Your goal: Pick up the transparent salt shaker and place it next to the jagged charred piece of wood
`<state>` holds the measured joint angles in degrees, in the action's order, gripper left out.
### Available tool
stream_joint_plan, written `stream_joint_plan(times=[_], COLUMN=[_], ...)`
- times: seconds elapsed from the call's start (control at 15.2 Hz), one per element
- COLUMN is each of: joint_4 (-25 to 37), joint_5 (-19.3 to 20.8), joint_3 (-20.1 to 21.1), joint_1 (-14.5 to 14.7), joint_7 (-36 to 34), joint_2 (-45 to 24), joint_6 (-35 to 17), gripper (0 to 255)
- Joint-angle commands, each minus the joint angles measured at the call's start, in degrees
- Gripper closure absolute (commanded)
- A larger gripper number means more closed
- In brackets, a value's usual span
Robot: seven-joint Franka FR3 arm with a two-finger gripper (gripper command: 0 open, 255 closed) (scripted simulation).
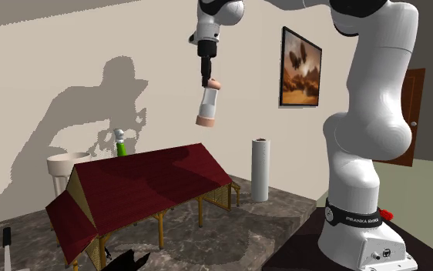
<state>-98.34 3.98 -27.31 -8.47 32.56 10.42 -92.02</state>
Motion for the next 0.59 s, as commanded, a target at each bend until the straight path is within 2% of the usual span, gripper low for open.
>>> stream_joint_plan(times=[0.0, 0.07, 0.53], joint_4=[1.78, 2.38, -6.43], joint_5=[-0.15, -0.21, 1.98], joint_3=[-0.07, -0.09, 7.75], joint_1=[0.0, 0.01, 2.95], joint_7=[0.19, 0.25, -11.05], joint_2=[-0.32, -0.48, 8.25], joint_6=[1.5, 1.95, 1.86], gripper=[255, 255, 255])
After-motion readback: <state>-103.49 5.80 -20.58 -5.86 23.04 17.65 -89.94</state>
